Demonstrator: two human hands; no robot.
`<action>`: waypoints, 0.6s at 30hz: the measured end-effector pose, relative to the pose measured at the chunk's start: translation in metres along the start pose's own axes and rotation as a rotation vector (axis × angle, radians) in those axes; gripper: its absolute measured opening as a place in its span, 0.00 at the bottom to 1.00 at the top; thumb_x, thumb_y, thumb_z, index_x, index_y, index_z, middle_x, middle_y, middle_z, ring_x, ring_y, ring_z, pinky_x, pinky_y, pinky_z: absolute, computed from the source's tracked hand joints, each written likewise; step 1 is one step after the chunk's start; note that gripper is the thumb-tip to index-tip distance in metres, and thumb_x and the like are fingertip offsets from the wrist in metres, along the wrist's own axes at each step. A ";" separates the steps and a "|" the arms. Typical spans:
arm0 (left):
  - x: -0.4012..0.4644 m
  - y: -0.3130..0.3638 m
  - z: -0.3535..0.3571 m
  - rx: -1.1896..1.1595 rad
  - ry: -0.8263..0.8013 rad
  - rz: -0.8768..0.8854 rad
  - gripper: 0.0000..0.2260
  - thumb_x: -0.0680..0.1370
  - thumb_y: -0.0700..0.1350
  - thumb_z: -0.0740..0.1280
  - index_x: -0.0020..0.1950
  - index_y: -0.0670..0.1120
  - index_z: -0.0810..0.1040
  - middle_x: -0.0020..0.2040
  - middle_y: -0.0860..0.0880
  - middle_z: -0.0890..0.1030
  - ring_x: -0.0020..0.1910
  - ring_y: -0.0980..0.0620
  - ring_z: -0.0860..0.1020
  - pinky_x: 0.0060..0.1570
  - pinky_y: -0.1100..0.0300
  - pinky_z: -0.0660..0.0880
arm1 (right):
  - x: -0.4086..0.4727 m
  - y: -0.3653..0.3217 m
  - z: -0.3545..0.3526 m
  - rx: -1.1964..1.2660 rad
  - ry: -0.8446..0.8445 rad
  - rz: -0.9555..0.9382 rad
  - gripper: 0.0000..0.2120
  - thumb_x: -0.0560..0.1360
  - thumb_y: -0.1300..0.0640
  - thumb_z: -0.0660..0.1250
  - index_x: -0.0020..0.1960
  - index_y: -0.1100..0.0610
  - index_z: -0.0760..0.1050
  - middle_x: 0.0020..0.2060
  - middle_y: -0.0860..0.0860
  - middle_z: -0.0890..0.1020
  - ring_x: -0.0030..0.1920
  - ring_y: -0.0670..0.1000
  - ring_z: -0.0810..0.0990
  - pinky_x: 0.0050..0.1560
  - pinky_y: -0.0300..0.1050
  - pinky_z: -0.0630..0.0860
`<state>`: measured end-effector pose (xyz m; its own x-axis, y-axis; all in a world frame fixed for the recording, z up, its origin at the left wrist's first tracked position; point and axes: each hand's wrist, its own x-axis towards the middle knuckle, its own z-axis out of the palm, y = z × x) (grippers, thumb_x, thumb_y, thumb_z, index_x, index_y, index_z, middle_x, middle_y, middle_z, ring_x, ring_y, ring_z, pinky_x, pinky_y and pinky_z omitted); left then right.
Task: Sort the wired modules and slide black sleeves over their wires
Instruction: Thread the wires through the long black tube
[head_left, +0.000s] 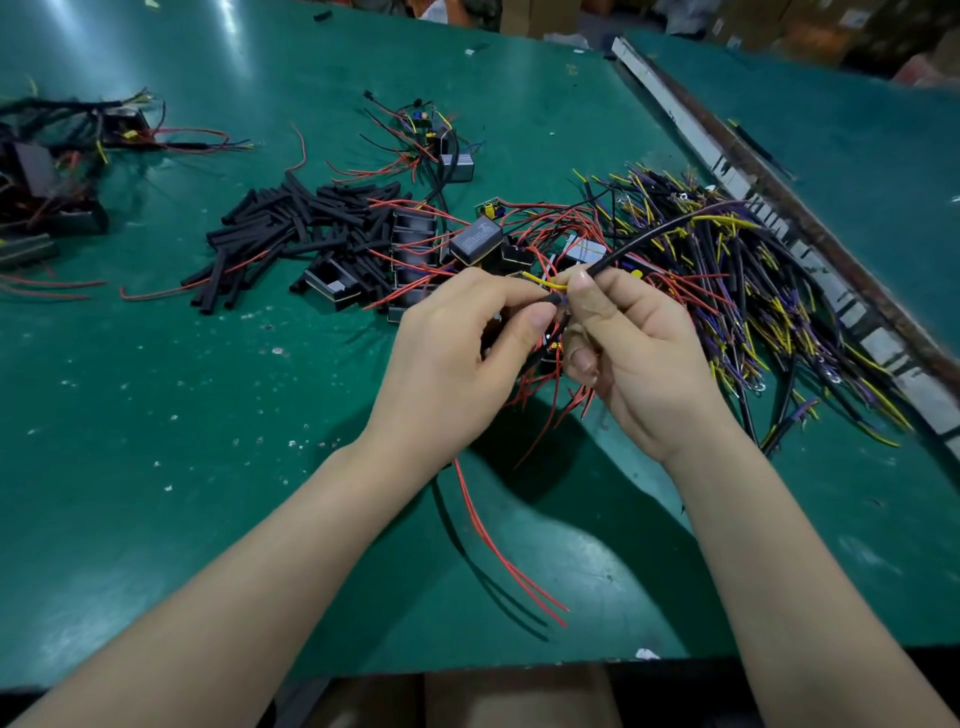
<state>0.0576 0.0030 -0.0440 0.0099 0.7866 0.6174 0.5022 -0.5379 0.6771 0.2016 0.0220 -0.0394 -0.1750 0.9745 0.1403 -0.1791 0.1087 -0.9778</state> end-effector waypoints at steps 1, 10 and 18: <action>0.000 0.000 0.000 0.005 0.020 -0.013 0.06 0.77 0.43 0.67 0.50 0.44 0.82 0.40 0.62 0.74 0.39 0.61 0.73 0.43 0.72 0.68 | 0.000 0.000 0.000 0.007 -0.004 -0.005 0.10 0.75 0.54 0.63 0.37 0.50 0.80 0.29 0.47 0.75 0.24 0.43 0.67 0.25 0.35 0.63; -0.001 0.000 0.000 -0.066 0.017 -0.081 0.04 0.76 0.43 0.68 0.49 0.46 0.82 0.42 0.57 0.78 0.45 0.61 0.75 0.47 0.73 0.68 | -0.002 0.002 0.002 -0.046 0.009 -0.045 0.07 0.76 0.54 0.63 0.42 0.51 0.79 0.27 0.43 0.73 0.24 0.43 0.66 0.26 0.36 0.61; -0.001 0.000 0.000 -0.160 -0.026 -0.144 0.04 0.77 0.44 0.68 0.49 0.54 0.80 0.41 0.60 0.78 0.40 0.61 0.76 0.45 0.62 0.74 | 0.000 -0.001 0.000 -0.035 0.031 -0.013 0.10 0.75 0.51 0.63 0.42 0.50 0.83 0.31 0.44 0.77 0.25 0.43 0.68 0.26 0.33 0.63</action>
<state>0.0578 0.0020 -0.0450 -0.0283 0.8653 0.5004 0.3564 -0.4590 0.8138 0.2016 0.0217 -0.0385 -0.1429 0.9785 0.1487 -0.1472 0.1275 -0.9808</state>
